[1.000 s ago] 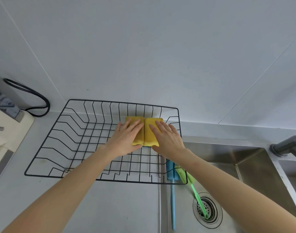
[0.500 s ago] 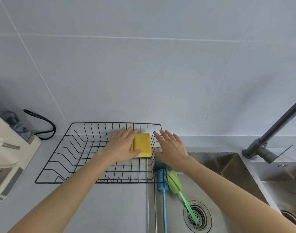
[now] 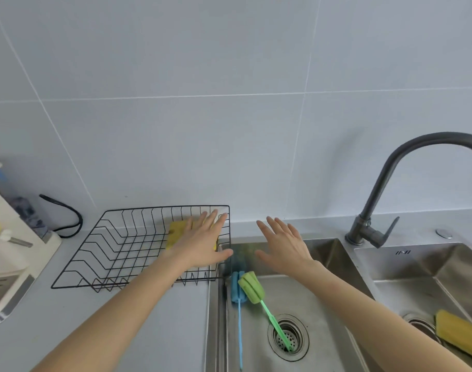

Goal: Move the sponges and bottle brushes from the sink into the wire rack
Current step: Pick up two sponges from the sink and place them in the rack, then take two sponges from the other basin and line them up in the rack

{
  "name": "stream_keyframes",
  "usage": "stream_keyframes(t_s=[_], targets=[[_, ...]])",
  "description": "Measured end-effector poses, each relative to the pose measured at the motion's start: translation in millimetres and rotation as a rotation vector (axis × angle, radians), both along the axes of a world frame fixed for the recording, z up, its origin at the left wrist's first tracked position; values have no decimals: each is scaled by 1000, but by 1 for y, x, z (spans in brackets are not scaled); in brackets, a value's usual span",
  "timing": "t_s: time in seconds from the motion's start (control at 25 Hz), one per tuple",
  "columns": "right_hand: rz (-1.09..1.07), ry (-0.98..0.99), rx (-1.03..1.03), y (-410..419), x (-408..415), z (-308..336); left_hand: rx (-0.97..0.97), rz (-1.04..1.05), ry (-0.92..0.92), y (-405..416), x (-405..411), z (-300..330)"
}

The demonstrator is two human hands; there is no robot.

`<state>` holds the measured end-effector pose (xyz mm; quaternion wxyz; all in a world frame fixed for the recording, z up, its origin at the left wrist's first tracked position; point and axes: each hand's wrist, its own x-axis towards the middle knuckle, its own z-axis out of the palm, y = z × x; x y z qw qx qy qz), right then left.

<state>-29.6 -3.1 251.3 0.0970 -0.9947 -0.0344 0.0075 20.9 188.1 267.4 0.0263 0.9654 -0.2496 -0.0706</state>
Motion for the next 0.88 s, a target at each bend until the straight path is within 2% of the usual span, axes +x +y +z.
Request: stream_keyframes(t_s=[0.88], targets=[[-266, 135, -1, -260, -130, -54, -62, -204, 175, -274, -105, -48]])
